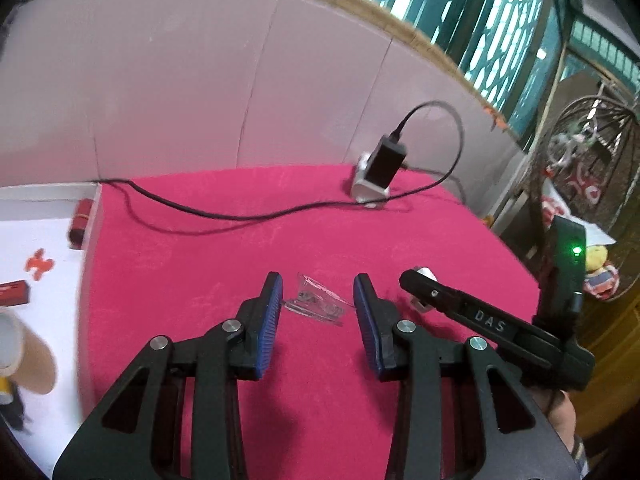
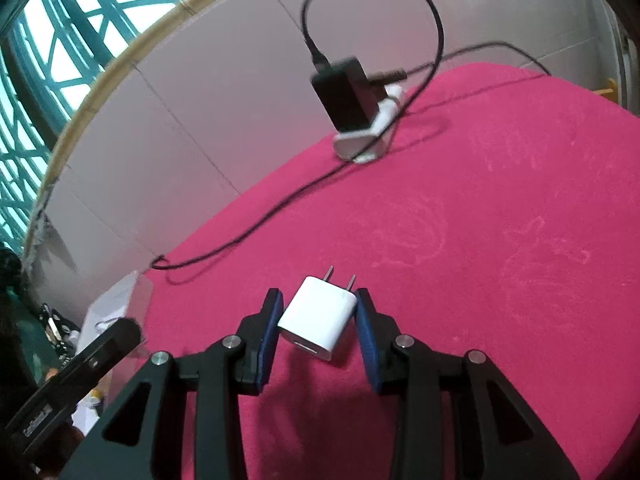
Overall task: Organize rigid objects
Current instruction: 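Grasp the white plug charger with the right gripper while the left grasps the clear clip, then carry the clear clip and white charger into the tray and open both grippers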
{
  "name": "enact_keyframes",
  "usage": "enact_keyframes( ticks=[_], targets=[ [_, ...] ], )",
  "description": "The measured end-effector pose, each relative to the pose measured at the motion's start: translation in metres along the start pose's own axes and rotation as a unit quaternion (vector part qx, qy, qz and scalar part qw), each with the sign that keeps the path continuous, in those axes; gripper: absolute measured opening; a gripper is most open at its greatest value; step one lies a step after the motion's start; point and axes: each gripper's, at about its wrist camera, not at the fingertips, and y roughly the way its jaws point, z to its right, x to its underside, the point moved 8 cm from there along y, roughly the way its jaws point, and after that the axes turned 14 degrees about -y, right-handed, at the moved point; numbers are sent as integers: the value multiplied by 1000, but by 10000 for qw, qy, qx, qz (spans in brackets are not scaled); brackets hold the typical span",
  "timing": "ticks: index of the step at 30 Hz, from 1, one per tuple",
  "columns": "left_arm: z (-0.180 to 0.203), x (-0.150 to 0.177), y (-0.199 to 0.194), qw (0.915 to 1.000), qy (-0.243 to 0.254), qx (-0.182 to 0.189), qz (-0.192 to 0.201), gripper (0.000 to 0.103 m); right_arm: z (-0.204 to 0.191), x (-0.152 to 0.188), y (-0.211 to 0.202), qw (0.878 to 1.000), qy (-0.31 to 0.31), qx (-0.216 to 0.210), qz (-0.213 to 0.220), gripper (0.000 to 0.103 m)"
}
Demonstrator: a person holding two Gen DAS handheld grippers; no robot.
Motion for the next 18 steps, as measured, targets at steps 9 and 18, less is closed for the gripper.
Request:
enact_keyframes(
  ticks=[9, 18],
  targets=[
    [-10, -1, -50, 9987, 85, -308, 405, 36, -28, -6, -62, 9982, -359, 120, 474, 36],
    [-42, -3, -96, 9945, 11, -757, 720, 36, -64, -8, -93, 9919, -1001, 338, 699, 36]
  ],
)
